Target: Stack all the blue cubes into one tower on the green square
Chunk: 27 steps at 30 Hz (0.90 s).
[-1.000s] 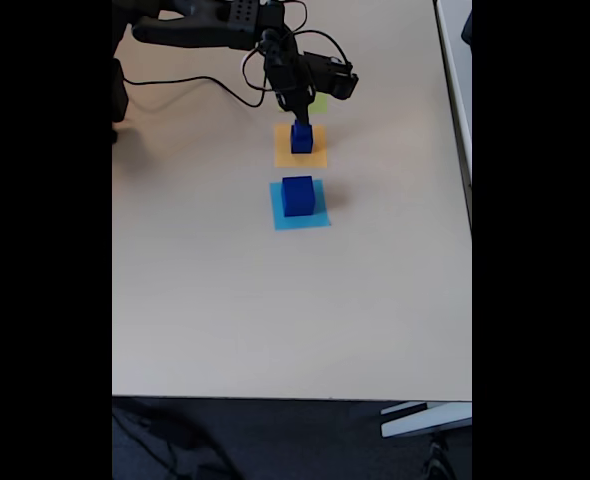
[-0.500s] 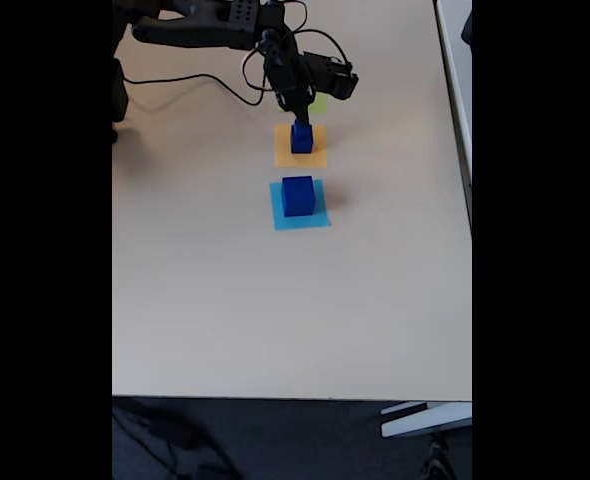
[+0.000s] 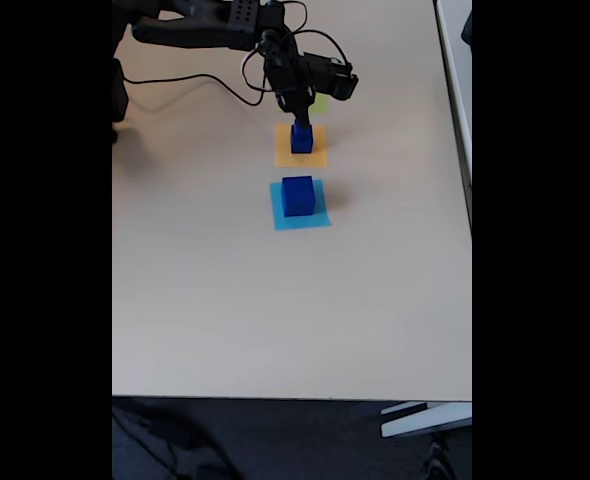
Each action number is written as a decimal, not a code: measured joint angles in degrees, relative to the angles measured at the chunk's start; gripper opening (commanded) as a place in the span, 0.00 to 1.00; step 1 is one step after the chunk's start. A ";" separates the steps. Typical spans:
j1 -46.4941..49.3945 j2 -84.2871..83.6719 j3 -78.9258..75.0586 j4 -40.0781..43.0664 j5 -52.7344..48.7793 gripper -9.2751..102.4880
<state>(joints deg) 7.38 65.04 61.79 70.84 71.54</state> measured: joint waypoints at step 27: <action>-1.14 -3.08 -32.70 -5.98 -18.19 0.30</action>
<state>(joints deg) 6.24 61.96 29.09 64.86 53.35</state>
